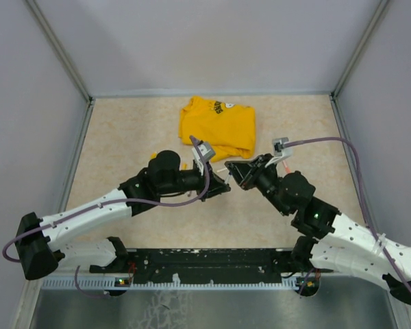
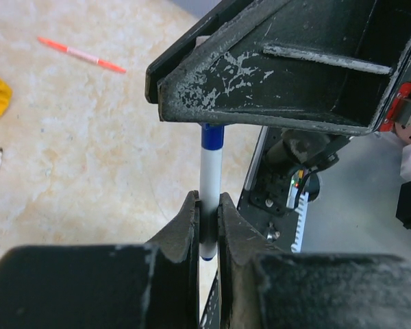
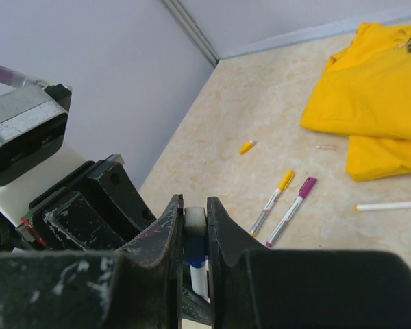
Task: Insert the pens into the pen caps
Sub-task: Press the pen cap onto the pen, then place the pen at the center of the board, then pick up the pen cap from the center of the board.
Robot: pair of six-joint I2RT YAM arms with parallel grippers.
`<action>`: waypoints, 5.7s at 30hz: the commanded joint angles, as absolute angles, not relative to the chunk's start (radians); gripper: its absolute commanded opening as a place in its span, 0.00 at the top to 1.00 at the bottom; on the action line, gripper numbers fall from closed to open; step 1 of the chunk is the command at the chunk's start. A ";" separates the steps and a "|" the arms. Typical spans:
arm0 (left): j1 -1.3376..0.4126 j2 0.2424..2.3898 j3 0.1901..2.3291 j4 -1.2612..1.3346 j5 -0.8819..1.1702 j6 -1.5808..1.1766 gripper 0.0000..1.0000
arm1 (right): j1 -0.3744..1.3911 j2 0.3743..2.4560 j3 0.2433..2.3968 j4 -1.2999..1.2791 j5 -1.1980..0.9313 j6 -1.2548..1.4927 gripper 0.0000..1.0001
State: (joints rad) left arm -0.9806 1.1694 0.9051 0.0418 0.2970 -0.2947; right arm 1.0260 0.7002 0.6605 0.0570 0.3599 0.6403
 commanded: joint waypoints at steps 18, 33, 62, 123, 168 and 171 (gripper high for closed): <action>-0.942 1.140 0.975 0.240 0.184 -0.235 1.00 | 1.023 0.777 0.953 -0.116 0.243 0.479 0.75; -0.942 1.072 0.893 0.133 0.094 -0.235 1.00 | 1.023 0.637 0.752 -0.118 0.357 0.533 0.69; -0.942 1.424 0.977 -0.357 -0.297 -0.519 1.00 | 1.023 0.704 0.644 -0.399 0.509 0.783 0.69; -0.876 1.822 1.121 -0.389 -0.277 -0.576 0.69 | 1.022 0.807 0.635 -0.427 0.364 0.730 0.68; -0.320 1.610 1.250 -0.440 -0.204 -0.153 0.43 | 0.950 0.804 0.728 -0.582 0.251 0.658 0.63; -0.276 1.667 1.282 -0.466 -0.171 -0.137 0.39 | 0.950 0.790 0.724 -0.587 0.245 0.657 0.63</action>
State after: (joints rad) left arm -0.3168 1.5993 1.2320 -0.4213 -0.2264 -0.1886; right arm 0.9577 0.8207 0.6758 -0.5877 0.2592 0.6796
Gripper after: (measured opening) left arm 0.593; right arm 0.370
